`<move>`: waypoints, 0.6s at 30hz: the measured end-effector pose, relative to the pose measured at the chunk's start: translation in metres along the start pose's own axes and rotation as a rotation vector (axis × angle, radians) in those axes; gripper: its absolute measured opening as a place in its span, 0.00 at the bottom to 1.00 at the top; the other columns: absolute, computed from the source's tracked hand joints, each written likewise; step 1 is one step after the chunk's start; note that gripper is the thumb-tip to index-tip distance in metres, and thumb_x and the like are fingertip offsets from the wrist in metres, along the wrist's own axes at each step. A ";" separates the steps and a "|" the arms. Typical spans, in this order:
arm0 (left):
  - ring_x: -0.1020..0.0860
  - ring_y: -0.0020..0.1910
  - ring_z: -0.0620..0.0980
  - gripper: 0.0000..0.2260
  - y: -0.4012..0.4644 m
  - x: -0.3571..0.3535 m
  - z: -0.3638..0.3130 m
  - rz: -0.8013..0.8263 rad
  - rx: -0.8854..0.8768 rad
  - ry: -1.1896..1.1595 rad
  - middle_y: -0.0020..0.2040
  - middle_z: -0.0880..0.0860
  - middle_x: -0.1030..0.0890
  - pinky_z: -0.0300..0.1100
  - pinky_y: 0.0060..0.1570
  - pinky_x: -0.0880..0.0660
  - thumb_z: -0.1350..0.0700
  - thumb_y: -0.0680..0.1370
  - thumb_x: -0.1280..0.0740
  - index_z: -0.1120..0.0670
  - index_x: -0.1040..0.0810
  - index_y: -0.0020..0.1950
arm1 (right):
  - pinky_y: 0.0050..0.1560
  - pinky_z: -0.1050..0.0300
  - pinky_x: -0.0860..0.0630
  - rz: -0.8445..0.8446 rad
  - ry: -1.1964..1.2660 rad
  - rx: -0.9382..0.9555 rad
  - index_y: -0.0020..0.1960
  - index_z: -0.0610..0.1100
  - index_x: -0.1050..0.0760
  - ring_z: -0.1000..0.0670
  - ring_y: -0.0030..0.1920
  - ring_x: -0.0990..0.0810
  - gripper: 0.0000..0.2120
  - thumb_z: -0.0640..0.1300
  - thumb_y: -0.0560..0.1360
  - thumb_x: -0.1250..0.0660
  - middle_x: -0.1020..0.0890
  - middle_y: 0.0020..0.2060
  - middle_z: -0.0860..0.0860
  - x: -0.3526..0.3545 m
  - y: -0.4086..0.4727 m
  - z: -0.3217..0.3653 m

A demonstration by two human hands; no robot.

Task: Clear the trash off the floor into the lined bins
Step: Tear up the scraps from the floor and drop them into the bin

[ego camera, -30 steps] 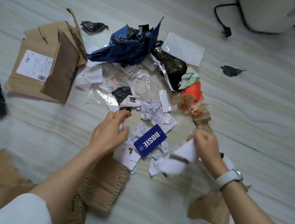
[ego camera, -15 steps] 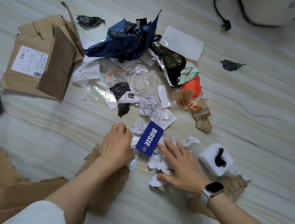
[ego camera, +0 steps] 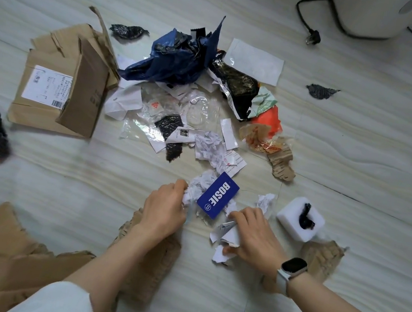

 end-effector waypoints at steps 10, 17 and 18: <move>0.26 0.54 0.57 0.18 0.022 0.030 -0.004 -0.203 0.002 -0.268 0.58 0.57 0.27 0.46 0.50 0.31 0.66 0.74 0.40 0.57 0.30 0.63 | 0.49 0.59 0.37 -0.481 0.251 -0.427 0.47 0.44 0.33 0.49 0.50 0.35 0.19 0.55 0.68 0.29 0.34 0.47 0.49 0.070 -0.035 -0.046; 0.29 0.61 0.57 0.41 0.030 -0.012 -0.040 0.046 0.069 0.098 0.66 0.56 0.33 0.51 0.56 0.32 0.29 0.65 0.36 0.50 0.41 0.71 | 0.69 0.48 0.42 -0.276 0.205 -0.679 0.67 0.38 0.39 0.41 0.71 0.43 0.36 0.60 0.70 0.34 0.41 0.71 0.43 0.034 -0.047 -0.077; 0.32 0.63 0.57 0.46 0.030 -0.019 -0.042 0.053 0.087 0.152 0.69 0.56 0.36 0.51 0.57 0.34 0.27 0.62 0.36 0.51 0.43 0.71 | 0.70 0.48 0.42 -0.251 0.221 -0.671 0.70 0.38 0.43 0.42 0.72 0.46 0.38 0.60 0.70 0.34 0.44 0.73 0.43 0.031 -0.045 -0.073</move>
Point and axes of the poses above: each hand's wrist, its own y-axis towards the middle knuckle, its own x-axis out of the back of the hand, z = x × y, the point moved 2 cm from there along y, towards the middle knuckle
